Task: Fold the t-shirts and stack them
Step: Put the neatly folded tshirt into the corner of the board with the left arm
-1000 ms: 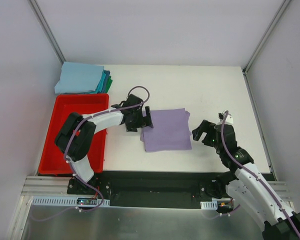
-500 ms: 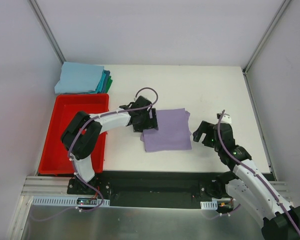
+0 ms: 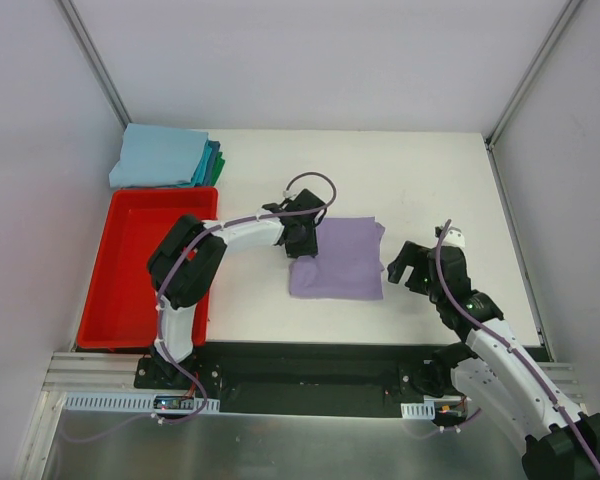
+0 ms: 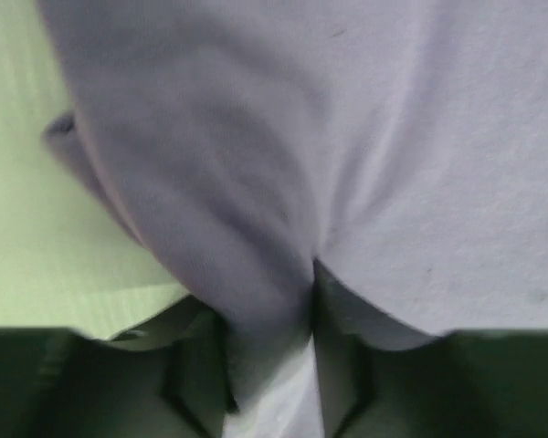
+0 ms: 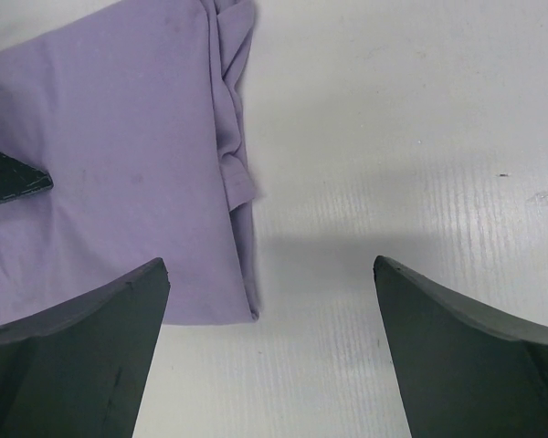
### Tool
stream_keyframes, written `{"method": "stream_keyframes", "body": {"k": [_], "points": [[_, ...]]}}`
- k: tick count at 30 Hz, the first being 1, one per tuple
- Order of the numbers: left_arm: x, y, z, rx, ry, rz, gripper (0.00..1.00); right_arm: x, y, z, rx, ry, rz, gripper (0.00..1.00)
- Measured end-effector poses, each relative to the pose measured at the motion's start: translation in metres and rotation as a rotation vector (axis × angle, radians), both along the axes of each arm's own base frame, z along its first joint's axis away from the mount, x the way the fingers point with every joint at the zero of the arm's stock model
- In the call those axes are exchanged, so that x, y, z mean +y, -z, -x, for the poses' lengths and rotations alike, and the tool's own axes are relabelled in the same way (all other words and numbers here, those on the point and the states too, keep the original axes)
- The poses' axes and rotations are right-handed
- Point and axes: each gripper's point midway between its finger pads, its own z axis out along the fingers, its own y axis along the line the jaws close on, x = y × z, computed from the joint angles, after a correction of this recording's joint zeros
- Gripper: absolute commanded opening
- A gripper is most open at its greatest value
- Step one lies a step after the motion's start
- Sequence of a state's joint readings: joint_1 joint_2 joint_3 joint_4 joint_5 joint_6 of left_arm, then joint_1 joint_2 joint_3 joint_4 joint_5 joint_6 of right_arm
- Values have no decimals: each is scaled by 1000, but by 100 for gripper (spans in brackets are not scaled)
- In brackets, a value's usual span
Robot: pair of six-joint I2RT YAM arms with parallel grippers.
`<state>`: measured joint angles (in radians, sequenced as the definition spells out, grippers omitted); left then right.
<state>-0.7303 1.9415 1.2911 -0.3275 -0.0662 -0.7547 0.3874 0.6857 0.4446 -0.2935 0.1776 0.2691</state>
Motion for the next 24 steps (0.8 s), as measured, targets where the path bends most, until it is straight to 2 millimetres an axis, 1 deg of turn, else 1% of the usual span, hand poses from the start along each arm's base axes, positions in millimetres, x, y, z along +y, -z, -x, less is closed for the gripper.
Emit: {"method": "stream_keyframes", "body": {"k": [2, 3, 9, 12, 14, 17, 18, 20, 24], "points": [[-3, 2, -3, -9, 8, -19, 6, 0, 0, 0, 0, 1, 1, 96], [-6, 3, -4, -15, 13, -27, 0, -1, 0, 0, 0, 2, 2, 96], [-5, 1, -11, -69, 67, -97, 0, -3, 0, -1, -3, 11, 8, 96], [2, -2, -19, -132, 115, -180, 0, -4, -1, -1, -7, 10, 11, 96], [15, -5, -28, -185, 148, -271, 0, -5, -1, -1, -9, 9, 14, 96], [45, -13, -44, -260, 191, -455, 0, -5, -2, -1, -15, 7, 18, 96], [51, -16, -48, -274, 196, -491, 0, -6, -3, -1, -17, 9, 19, 96], [70, -24, -60, -313, 228, -600, 0, -7, -3, -2, -21, 12, 24, 96], [97, -41, -86, -379, 277, -751, 0, -9, -4, -2, -25, 16, 33, 96]]}}
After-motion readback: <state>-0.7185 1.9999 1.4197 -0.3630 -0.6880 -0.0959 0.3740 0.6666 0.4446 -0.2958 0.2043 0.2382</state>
